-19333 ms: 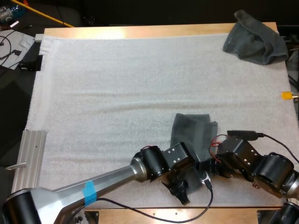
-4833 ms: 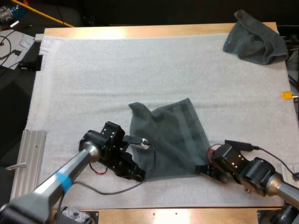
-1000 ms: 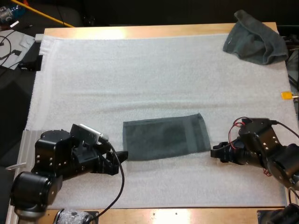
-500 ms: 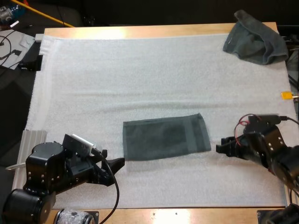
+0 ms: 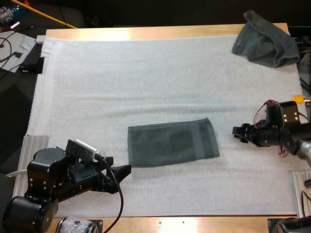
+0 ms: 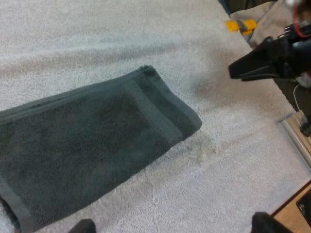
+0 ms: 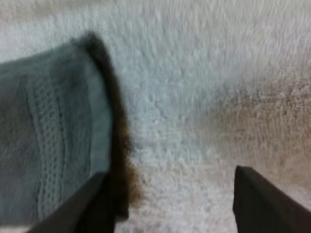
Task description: Pick towel from pile, fold and stack
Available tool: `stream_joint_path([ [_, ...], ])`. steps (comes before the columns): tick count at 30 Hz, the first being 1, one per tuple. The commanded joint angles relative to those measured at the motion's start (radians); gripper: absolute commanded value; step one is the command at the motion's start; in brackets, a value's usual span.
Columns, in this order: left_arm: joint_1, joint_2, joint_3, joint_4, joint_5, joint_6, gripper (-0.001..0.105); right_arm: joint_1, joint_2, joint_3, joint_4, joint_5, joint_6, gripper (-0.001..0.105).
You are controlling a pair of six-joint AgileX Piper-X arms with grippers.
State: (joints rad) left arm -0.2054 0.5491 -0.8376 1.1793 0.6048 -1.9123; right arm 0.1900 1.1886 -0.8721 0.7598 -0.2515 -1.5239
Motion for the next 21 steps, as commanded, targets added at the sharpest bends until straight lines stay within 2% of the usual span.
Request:
stream_joint_path([
  [1,-0.001,0.000,-0.008,0.000,-0.010,-0.012,0.062,-0.041,0.102,-0.001,-0.056,-0.189,-0.035,0.052],
  [4,0.002,0.002,-0.009,0.006,-0.010,-0.016,0.062,-0.048,0.202,0.002,-0.120,-0.284,-0.025,0.052],
  [10,0.002,0.002,-0.008,0.008,-0.004,-0.016,0.062,-0.026,0.333,0.003,-0.219,-0.371,0.017,0.052],
  [15,-0.001,-0.001,-0.006,0.010,0.002,-0.014,0.062,-0.018,0.348,-0.002,-0.233,-0.375,0.028,0.052],
  [21,-0.001,-0.001,-0.006,0.012,0.003,-0.013,0.062,0.059,0.393,-0.006,-0.301,-0.383,0.112,0.052],
])
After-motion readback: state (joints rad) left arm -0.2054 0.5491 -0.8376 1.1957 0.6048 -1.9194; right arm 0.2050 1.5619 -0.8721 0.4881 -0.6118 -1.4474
